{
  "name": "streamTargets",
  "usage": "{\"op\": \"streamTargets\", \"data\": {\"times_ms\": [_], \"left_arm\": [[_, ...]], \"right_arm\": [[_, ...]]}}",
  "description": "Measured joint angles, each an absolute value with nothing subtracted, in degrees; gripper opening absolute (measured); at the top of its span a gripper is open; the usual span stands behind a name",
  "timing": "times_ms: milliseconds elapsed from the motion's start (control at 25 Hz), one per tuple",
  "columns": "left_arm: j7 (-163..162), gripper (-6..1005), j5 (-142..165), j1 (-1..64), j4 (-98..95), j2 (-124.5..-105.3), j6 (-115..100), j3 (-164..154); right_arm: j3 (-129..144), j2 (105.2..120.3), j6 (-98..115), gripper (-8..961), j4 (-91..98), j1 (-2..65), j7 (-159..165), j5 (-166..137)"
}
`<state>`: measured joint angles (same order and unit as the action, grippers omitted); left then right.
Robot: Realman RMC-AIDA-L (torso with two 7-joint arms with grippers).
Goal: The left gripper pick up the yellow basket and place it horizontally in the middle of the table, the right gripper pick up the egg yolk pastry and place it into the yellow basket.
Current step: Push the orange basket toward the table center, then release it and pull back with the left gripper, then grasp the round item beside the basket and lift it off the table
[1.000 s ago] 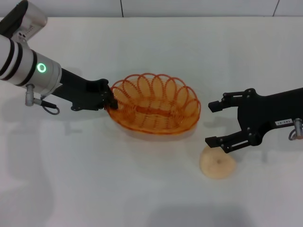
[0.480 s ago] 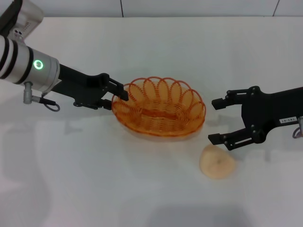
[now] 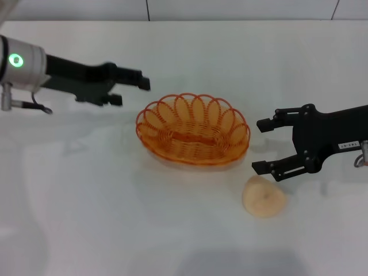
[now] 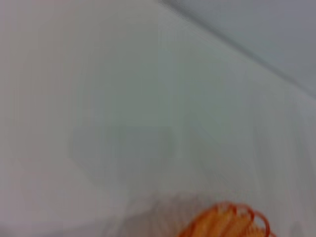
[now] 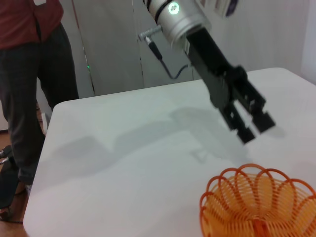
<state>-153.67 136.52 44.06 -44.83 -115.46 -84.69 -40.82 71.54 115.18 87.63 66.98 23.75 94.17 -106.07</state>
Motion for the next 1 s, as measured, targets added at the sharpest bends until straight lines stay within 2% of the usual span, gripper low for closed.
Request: {"op": "streamTargets", "data": {"times_ms": [200,440,640,1000], "left_arm": [[-145.0,888,131.6,41.7,-47.7,-114.56,-83.7,-40.8],[-130.7,888,122.6,39.9,-47.7,-113.43,-82.6,-40.7],[-119.9,888,118.8,39.0,-47.5,-111.69,-83.1,-41.0],[-107.2,888,125.0,39.9,-47.9,-111.46,-87.2,-43.1]], "right_arm": [[71.6,115.33,87.1,868,66.9,23.6,94.7,-106.1],[71.9,115.32,85.0,869,67.0,23.3,98.0,-107.0],[72.2,115.32,84.7,868,69.3,23.2,102.2,-110.9],[76.5,115.40,83.9,869,75.0,21.9,108.3,-116.3]]}}
